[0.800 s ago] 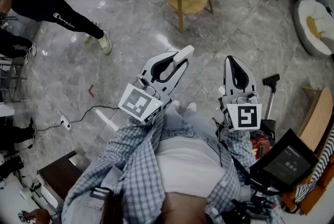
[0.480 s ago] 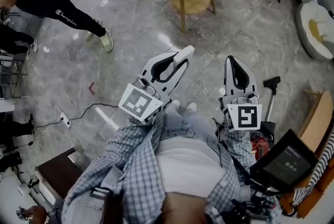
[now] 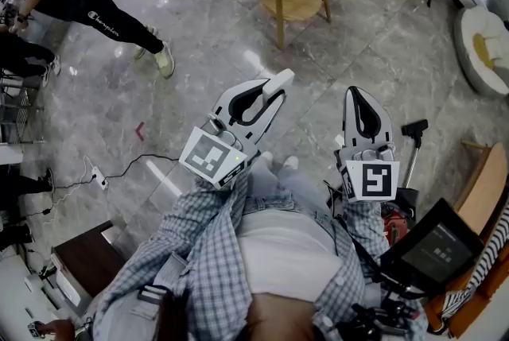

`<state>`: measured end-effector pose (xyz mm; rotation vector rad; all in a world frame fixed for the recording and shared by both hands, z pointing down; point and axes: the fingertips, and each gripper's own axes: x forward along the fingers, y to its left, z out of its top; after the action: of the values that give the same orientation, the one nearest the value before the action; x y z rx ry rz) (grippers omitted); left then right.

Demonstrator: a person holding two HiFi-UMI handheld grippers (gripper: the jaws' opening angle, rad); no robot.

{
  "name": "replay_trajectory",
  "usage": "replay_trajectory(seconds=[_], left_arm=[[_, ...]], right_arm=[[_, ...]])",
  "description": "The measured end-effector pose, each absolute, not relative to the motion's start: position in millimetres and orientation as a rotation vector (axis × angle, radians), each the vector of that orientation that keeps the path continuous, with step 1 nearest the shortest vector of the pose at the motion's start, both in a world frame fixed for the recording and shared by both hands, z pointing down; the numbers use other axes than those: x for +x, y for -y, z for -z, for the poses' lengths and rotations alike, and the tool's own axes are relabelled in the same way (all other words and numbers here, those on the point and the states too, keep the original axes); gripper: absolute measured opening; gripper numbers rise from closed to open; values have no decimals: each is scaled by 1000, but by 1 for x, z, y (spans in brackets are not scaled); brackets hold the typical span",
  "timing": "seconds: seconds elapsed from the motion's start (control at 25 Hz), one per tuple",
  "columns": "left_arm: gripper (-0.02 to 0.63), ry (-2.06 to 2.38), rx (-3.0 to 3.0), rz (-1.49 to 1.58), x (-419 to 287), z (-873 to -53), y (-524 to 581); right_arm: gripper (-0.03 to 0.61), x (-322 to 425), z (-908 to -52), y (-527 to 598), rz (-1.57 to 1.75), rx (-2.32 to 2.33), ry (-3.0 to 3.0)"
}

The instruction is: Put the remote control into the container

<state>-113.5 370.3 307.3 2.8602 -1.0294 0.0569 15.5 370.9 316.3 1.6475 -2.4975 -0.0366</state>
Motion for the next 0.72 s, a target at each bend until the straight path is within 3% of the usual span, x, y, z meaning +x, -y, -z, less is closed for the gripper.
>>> replay_trajectory(seconds=[0.72], left_arm=[[95,978,2895,-43,-56,-307,-385]], right_arm=[[6,74,-319,-400,61,1686,2447]])
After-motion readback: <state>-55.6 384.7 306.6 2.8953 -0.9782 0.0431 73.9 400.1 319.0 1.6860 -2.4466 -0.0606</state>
